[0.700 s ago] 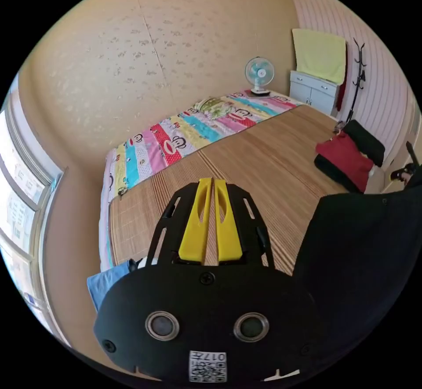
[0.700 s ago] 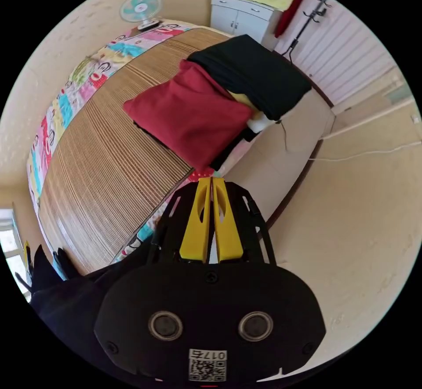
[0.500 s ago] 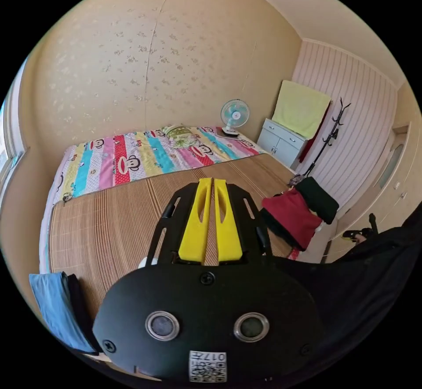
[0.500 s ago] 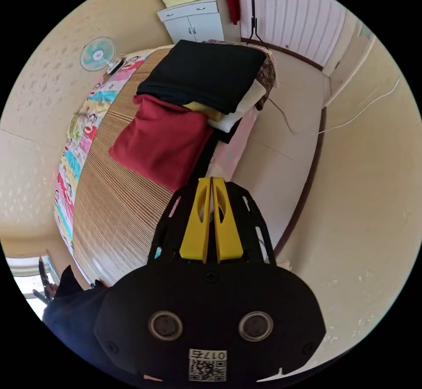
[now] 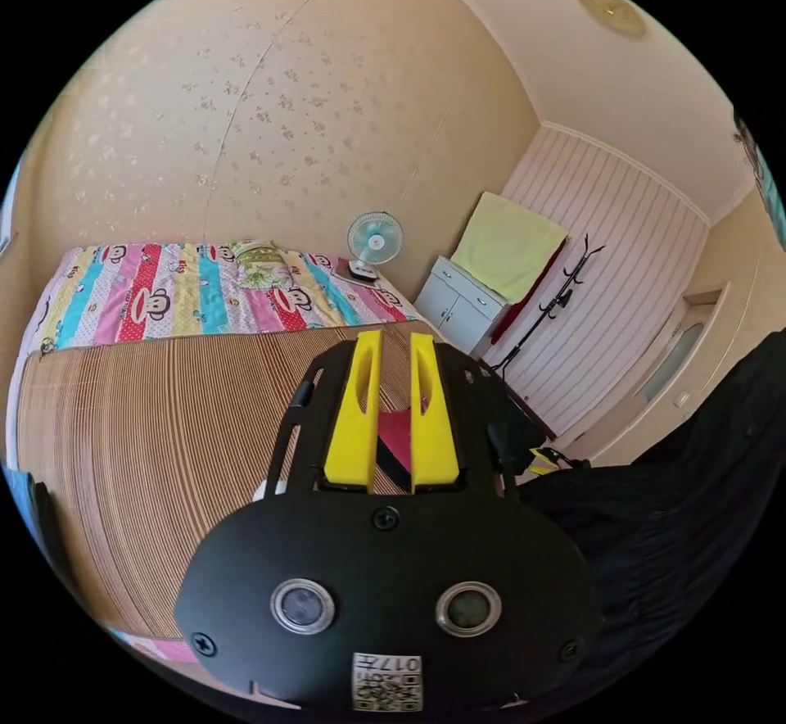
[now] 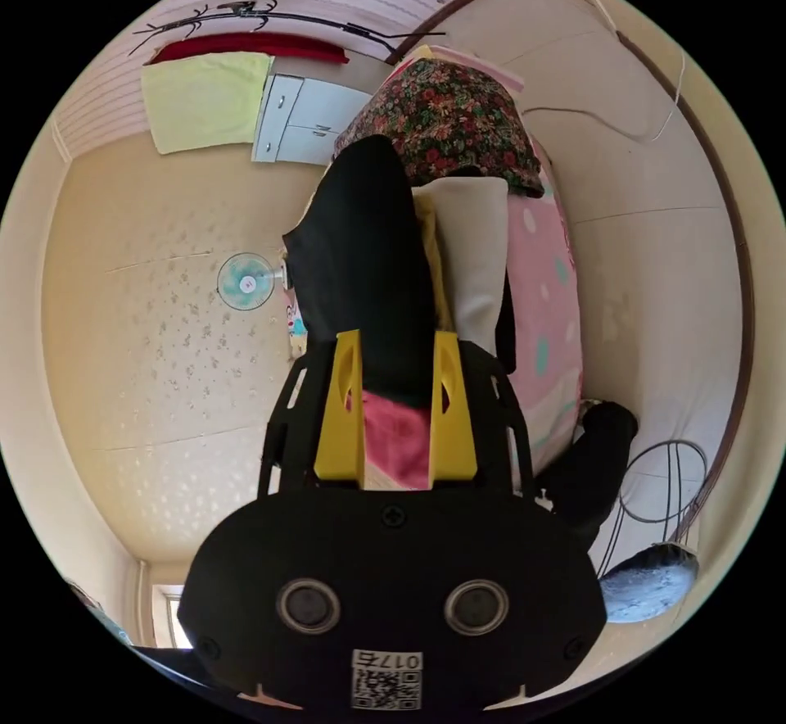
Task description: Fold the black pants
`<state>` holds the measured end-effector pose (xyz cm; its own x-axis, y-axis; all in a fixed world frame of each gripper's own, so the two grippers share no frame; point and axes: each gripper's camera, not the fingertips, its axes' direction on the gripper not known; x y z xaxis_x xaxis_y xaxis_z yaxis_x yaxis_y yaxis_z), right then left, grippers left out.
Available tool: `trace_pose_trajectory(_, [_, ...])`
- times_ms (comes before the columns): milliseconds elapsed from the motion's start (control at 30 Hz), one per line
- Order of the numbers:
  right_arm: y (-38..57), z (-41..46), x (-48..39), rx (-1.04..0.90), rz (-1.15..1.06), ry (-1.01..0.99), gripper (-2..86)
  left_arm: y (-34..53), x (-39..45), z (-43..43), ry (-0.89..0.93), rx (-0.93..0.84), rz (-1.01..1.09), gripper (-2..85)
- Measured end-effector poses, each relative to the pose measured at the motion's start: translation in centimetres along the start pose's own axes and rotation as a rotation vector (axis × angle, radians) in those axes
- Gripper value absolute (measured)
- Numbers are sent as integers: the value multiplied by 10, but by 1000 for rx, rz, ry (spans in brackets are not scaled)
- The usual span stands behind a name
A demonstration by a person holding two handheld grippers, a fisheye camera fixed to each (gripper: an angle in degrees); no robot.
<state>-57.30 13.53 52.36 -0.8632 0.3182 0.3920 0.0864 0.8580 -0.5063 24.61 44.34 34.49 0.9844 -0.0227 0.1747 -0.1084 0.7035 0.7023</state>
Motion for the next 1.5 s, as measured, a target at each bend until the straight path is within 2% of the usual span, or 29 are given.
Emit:
trace_pose_trajectory(167, [-13,3,-98,24,-176,36,47,41,-6,-13,-148,62,-66,52])
trace_pose_trajectory(233, [-22,5,-149,28,-292,-238,36,53,-10,-12,-161,54,-92,52])
trace_pose_trajectory(267, [-24,8,-165,13,-320,-299,34,58,-12,-11,-168,52,-98,51])
trace_pose_trajectory(367, [-9,24,-277,-59,-618,-480,29,67,-13,-6,-208,62,-87,50])
trace_pose_trajectory(433, [34,47,-372,-186,-890,-579,29,69,-14,0,-216,67,-82,48])
trace_pose_trajectory(467, [48,55,-393,-230,-955,-603,30,70,-14,5,-211,71,-76,46])
trace_pose_trajectory(533, [111,99,-456,-487,-1175,-655,30,72,-14,13,-210,78,-68,41])
trace_pose_trajectory(633, [191,169,-471,-795,-1291,-559,35,78,-16,29,-208,74,-62,40])
trace_pose_trajectory(667, [206,184,-466,-839,-1292,-517,36,82,-17,35,-209,65,-55,39])
trace_pose_trajectory(800, [276,283,-392,-1063,-1161,-97,62,98,-23,46,-230,39,-69,39])
trace_pose_trajectory(900, [268,280,-350,-1018,-1043,-130,103,114,-30,50,-238,24,-85,39])
trace_pose_trajectory(967, [242,255,-337,-863,-991,-117,113,127,-36,55,-236,7,-99,41])
trace_pose_trajectory(1133, [163,131,-287,-104,-751,251,129,144,-40,75,-221,-40,-89,51])
trace_pose_trajectory(1200, [146,115,-258,-36,-637,301,136,149,-42,86,-198,-58,-77,54])
trace_pose_trajectory(1300, [141,142,-207,-215,-529,257,136,154,-45,102,-135,-73,-77,61])
trace_pose_trajectory(1367, [161,165,-191,-312,-560,209,121,157,-47,108,-100,-64,-77,68])
trace_pose_trajectory(1500, [193,177,-176,-232,-469,73,70,164,-47,109,-69,-56,-50,79])
